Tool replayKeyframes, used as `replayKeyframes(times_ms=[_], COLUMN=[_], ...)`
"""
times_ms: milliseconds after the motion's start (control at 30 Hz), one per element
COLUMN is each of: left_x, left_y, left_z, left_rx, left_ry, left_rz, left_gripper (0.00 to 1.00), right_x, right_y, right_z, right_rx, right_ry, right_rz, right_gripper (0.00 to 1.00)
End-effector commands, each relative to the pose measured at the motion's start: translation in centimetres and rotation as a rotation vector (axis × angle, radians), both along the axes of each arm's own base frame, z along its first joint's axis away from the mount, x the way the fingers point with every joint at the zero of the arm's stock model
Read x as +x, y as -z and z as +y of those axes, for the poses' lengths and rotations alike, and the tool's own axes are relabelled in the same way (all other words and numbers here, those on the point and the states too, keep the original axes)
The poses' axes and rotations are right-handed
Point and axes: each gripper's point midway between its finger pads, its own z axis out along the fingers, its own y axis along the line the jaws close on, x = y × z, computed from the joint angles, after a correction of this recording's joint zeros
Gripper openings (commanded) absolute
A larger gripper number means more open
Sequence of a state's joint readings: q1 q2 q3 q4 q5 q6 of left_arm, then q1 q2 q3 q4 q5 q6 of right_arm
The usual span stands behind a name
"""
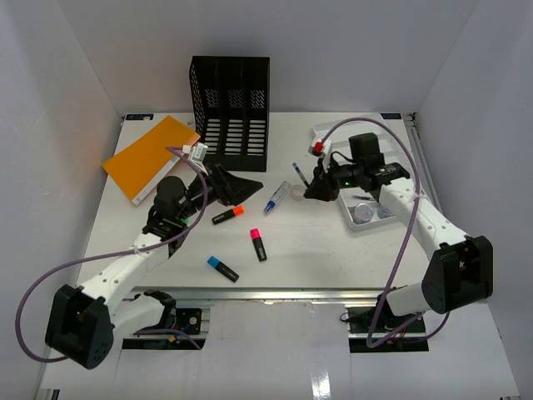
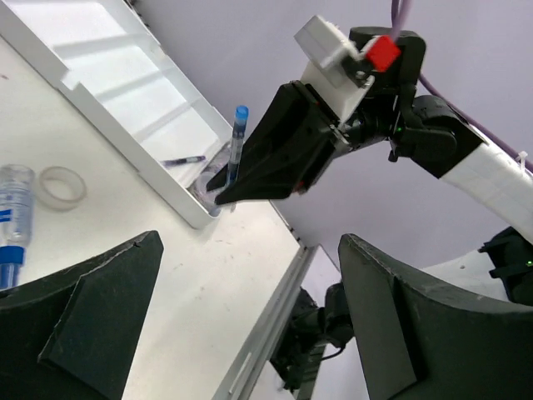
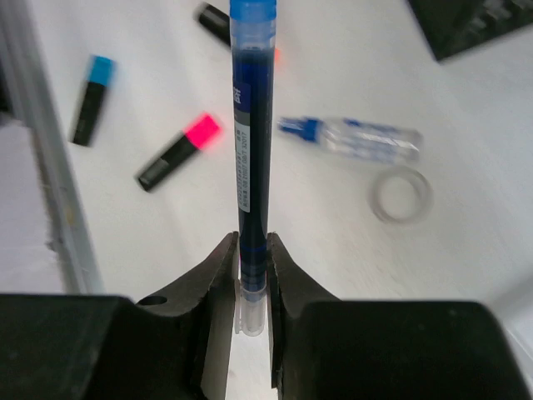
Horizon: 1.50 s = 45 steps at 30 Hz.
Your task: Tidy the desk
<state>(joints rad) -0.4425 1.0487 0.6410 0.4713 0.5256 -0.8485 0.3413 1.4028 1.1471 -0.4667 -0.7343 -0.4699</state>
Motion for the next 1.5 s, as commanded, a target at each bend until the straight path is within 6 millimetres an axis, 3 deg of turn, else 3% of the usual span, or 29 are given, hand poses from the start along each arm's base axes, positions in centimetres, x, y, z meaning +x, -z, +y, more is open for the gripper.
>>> replayKeyframes(times_ms=[0, 67, 200, 333, 433, 767, 1000, 1233, 1300, 1367, 1467], left_x=[-1.1, -2.2, -4.1, -6.2, -7.3, -8.9, -9.7, -9.8, -9.8, -9.8, -9.8], left_y=[2.1, 3.4, 6.7, 9.2, 10.1, 11.2, 12.9, 13.9, 14.0, 14.0, 14.6], left_z=[2.7, 3.7, 5.0, 6.0, 6.6, 7.9, 7.8, 7.7, 7.7, 7.7, 8.0], left_rx=[0.21, 0.266, 0.322, 0.325, 0.318, 0.267, 0.245, 0.228, 0.222, 0.219, 0.229], left_ry=[-0.082, -0.101, -0.111, -0.114, -0.129, -0.194, -0.192, -0.198, -0.201, -0.201, -0.229], left_rz=[-0.021, 0.011, 0.112, 0.191, 0.215, 0.332, 0.469, 0.535, 0.542, 0.552, 0.594], left_gripper=[0.98, 0.98, 0.98, 0.98, 0.98, 0.98, 0.98, 0.98, 0.98, 0.98, 0.98], right_x=[2.6, 5.0, 7.0, 9.1, 10.5, 12.9, 14.3, 15.1, 15.2, 15.4, 15.9], right_y=[3.6, 4.2, 4.6, 3.9, 3.6, 7.3, 9.0, 9.9, 10.1, 9.9, 8.9], right_z=[-8.4, -12.5, -17.3, -20.1, -21.4, -23.1, -24.2, -24.7, -24.7, -24.7, -24.6], right_rx=[-0.423, -0.656, -0.909, -1.054, -1.135, -1.322, -1.381, -1.401, -1.398, -1.387, -1.354], right_ry=[0.074, 0.131, 0.141, 0.13, 0.092, -0.079, -0.111, -0.098, -0.087, -0.059, 0.014], right_rz=[-0.229, -0.382, -0.516, -0.569, -0.605, -0.619, -0.584, -0.575, -0.571, -0.57, -0.574], right_gripper=[0.08, 0.08, 0.08, 0.08, 0.08, 0.08, 0.17, 0.34, 0.43, 0.51, 0.53])
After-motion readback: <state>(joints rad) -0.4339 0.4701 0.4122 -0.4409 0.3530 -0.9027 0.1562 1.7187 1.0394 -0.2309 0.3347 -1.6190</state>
